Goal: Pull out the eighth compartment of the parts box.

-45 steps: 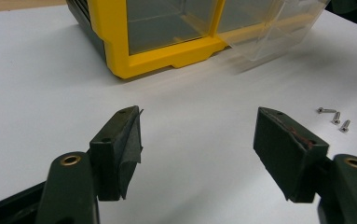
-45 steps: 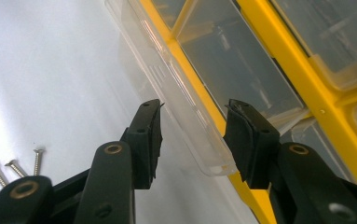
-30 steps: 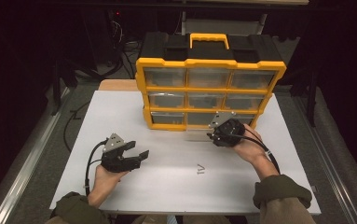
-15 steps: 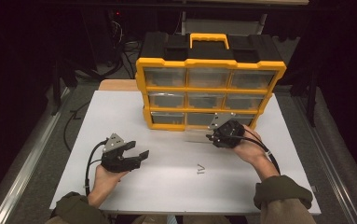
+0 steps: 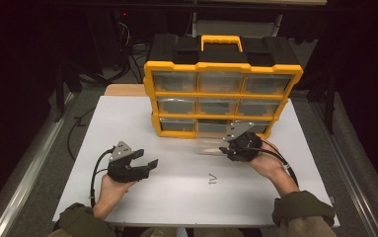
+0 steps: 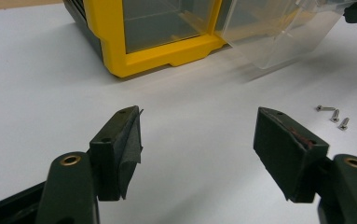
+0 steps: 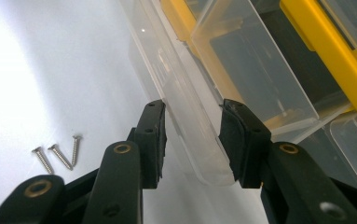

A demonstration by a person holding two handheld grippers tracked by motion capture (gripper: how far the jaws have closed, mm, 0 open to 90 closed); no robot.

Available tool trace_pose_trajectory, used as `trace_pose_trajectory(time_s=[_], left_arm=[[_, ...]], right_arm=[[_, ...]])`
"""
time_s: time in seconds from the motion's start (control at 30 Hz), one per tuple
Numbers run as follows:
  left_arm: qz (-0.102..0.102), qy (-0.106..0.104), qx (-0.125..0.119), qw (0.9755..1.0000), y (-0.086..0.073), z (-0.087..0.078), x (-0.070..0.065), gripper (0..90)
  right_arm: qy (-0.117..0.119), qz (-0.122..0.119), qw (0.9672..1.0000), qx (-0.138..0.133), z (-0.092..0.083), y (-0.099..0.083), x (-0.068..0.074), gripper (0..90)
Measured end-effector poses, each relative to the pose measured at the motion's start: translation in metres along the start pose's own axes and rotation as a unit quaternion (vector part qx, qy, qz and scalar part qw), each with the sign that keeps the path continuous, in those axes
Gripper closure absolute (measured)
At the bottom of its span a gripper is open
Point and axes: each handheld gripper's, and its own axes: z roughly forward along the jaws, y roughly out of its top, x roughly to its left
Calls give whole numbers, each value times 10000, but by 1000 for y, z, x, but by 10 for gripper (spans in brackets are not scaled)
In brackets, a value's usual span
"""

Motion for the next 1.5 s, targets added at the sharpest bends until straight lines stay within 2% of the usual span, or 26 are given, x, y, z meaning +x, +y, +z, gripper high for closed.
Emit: trace_pose_trajectory(time_s=[0.1, 0.33, 0.6, 0.87, 1.33, 1.5], left_arm=[[0, 4, 0, 10000, 0, 0, 0, 326], [-7, -5, -2, 10000, 0, 0, 0, 326], [-6, -7, 6, 10000, 0, 1, 0, 325], [-8, -9, 3, 10000, 0, 1, 0, 325], [1, -10, 21, 10000, 0, 1, 0, 325], [4, -12, 22, 10000, 0, 1, 0, 325]], right_arm=[[2, -88, 10000, 22, -1, 0, 0, 631], [193, -94, 9997, 75, -5, -2, 2, 635], [218, -59, 9997, 64, -8, -6, 6, 632], [295, -132, 9994, 89, -9, -7, 12, 638], [305, -31, 9995, 49, -10, -10, 12, 619], [295, 45, 9996, -6, -11, -11, 12, 577]])
